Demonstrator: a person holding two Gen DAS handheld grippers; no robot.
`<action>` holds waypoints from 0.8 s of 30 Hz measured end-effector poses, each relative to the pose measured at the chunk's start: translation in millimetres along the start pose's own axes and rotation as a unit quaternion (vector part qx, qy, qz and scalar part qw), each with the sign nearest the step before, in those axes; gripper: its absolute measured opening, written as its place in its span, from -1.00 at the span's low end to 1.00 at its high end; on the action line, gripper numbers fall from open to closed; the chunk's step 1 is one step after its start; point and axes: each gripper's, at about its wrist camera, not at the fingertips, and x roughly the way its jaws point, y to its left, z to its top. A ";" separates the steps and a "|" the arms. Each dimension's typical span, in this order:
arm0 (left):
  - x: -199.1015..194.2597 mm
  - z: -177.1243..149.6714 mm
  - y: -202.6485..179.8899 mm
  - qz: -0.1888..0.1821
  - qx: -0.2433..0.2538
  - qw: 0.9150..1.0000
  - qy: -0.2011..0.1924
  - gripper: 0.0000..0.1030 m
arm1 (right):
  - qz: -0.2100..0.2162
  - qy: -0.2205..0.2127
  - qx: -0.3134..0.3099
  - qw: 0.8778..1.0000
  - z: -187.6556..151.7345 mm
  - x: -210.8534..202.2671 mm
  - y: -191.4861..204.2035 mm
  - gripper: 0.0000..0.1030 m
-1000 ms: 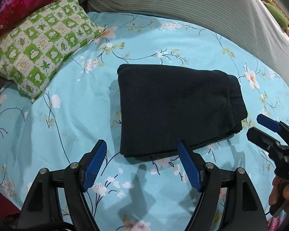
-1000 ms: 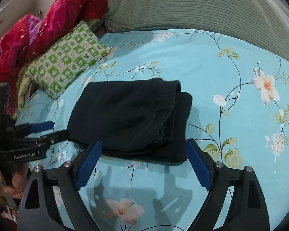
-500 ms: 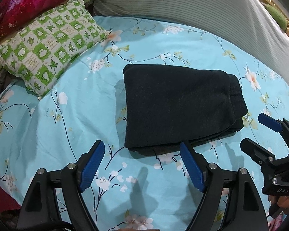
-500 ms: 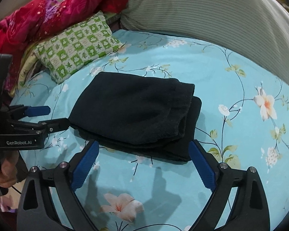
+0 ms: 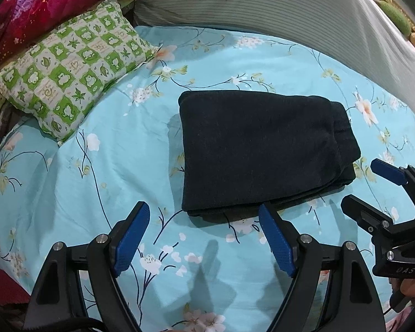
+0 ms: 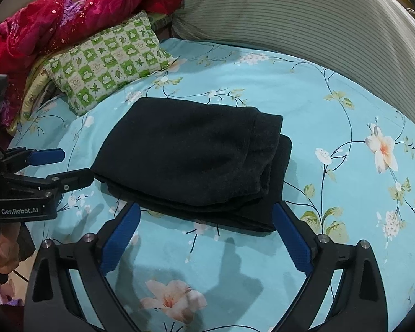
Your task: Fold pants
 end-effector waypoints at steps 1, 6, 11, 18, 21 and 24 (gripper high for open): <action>0.4 0.3 -0.6 0.002 0.003 1.000 -0.002 0.59 | 0.000 -0.001 -0.001 1.000 0.2 0.5 0.2 0.87; -1.3 0.3 -3.3 0.013 0.014 1.000 -0.019 0.59 | -0.001 -0.016 -0.003 1.000 1.4 -0.1 -0.8 0.87; 0.1 -1.7 -1.0 0.019 0.009 0.999 -0.025 0.60 | -0.006 -0.051 -0.004 0.999 1.1 -2.8 -1.0 0.89; 5.0 -3.3 2.6 0.021 0.003 1.000 -0.021 0.61 | -0.011 -0.049 0.003 0.999 -0.8 3.6 -1.8 0.92; 5.5 -3.3 2.6 0.022 0.005 1.000 -0.022 0.61 | -0.012 -0.046 0.006 0.999 -1.2 6.0 -1.7 0.92; 6.9 -2.2 3.2 0.023 0.005 0.999 -0.022 0.62 | -0.014 -0.045 0.005 0.999 -0.7 7.9 -0.7 0.92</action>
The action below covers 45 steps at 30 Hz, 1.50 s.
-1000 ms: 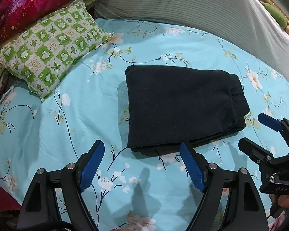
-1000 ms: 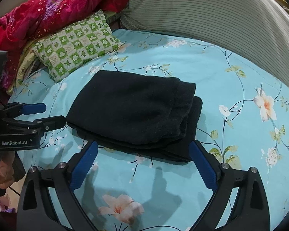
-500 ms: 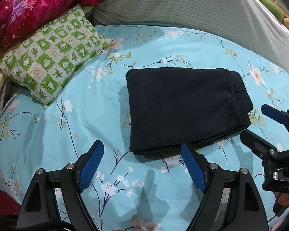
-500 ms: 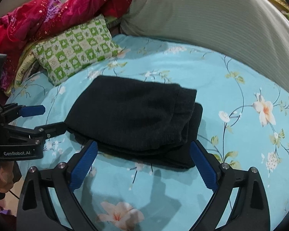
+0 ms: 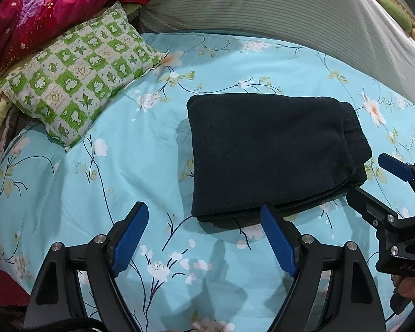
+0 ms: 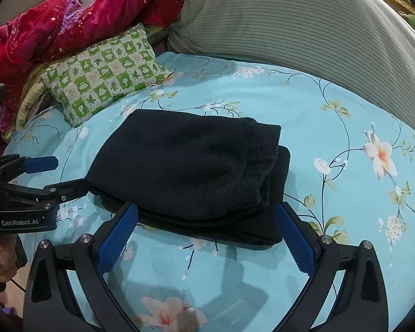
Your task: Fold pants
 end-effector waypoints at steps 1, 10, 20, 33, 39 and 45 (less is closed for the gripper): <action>0.2 0.3 -0.2 0.000 0.000 1.000 0.001 0.62 | 0.001 0.000 0.001 1.000 -0.7 0.1 0.4 0.92; 2.1 4.4 -1.9 -0.001 0.006 1.000 0.001 0.63 | 0.001 -0.002 0.000 1.000 -1.1 0.5 3.6 0.92; 3.9 6.8 -4.9 -0.003 0.015 1.000 0.000 0.63 | -0.003 -0.001 0.004 1.000 -0.7 0.8 0.8 0.93; 3.7 8.1 -6.4 -0.001 0.020 1.000 -0.001 0.64 | -0.005 0.000 0.007 1.000 -0.6 0.5 0.2 0.93; 4.2 8.5 -6.8 -0.001 0.021 1.000 0.000 0.64 | -0.006 0.000 0.007 1.000 -0.6 0.4 0.6 0.93; 4.8 9.1 -7.5 -0.001 0.022 1.000 -0.001 0.64 | -0.005 0.001 0.008 1.000 0.2 0.9 -1.2 0.93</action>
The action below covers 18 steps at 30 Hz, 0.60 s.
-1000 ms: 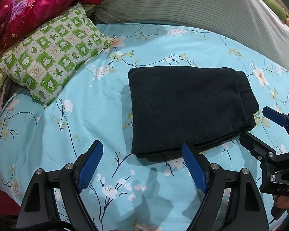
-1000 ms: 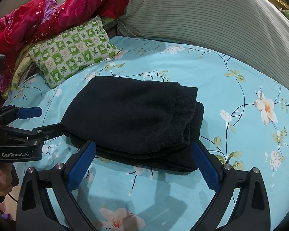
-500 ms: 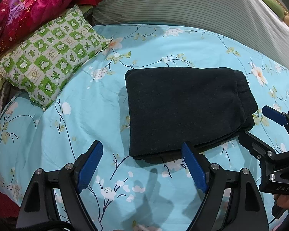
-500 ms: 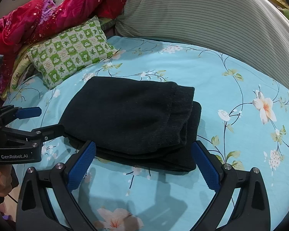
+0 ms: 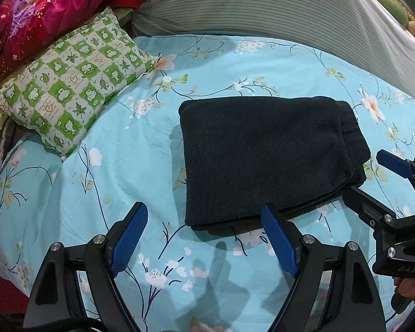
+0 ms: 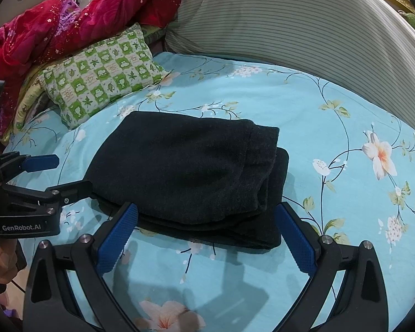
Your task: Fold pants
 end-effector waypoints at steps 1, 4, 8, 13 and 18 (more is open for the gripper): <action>-0.6 -0.1 -0.2 0.000 -0.001 1.000 0.000 0.64 | 0.000 0.000 0.000 1.000 0.0 0.2 -0.5 0.93; -0.3 0.1 -0.2 0.000 0.000 1.000 0.000 0.64 | 0.001 0.000 0.000 1.000 0.6 0.2 -1.1 0.93; -0.5 0.3 -0.2 0.000 -0.001 1.000 0.000 0.64 | 0.001 0.001 0.000 1.000 1.1 0.6 -1.8 0.93; -0.1 1.0 0.3 0.000 0.000 1.000 0.001 0.64 | 0.000 0.001 0.000 1.000 1.5 1.1 -3.2 0.93; -0.1 1.8 0.0 -0.001 0.002 1.000 0.000 0.64 | 0.001 0.002 0.001 1.000 4.6 1.6 -6.0 0.93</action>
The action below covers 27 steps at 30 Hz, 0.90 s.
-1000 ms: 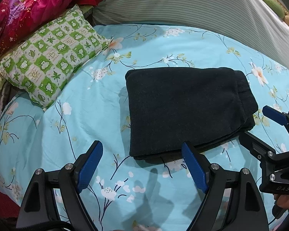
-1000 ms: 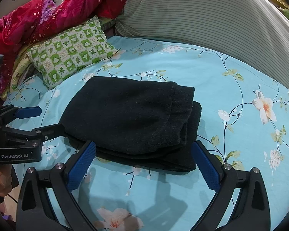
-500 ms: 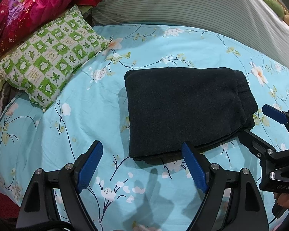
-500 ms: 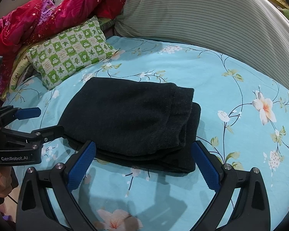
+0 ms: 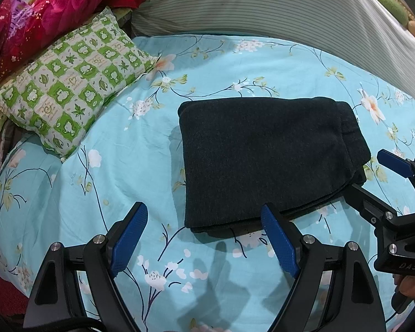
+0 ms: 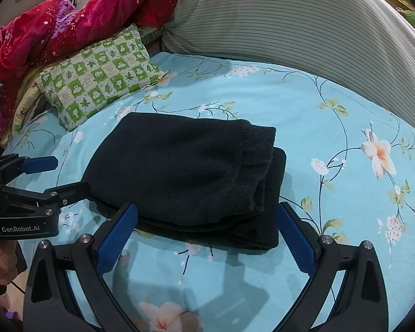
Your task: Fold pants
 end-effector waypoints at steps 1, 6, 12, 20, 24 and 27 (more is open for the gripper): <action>0.7 0.4 0.5 0.000 0.000 1.000 0.000 0.64 | 0.000 0.000 0.001 1.000 0.2 -0.2 -0.1 0.93; 0.8 0.3 0.4 0.000 -0.001 1.000 0.001 0.64 | 0.001 0.000 0.002 1.000 0.4 -0.3 -0.1 0.93; 0.6 0.9 0.3 0.000 0.000 1.000 0.000 0.64 | 0.000 -0.001 0.001 1.000 0.0 -0.3 0.0 0.93; -1.0 2.6 -1.6 -0.001 0.000 1.000 -0.001 0.64 | 0.002 -0.008 0.003 1.000 4.1 -3.8 0.9 0.93; -2.0 5.0 -1.3 -0.001 -0.002 1.000 -0.002 0.64 | 0.002 -0.013 0.003 1.000 6.7 -6.2 1.4 0.93; -2.7 6.2 -1.4 -0.001 -0.003 1.000 -0.002 0.64 | 0.002 -0.014 0.004 1.000 7.5 -6.7 0.5 0.93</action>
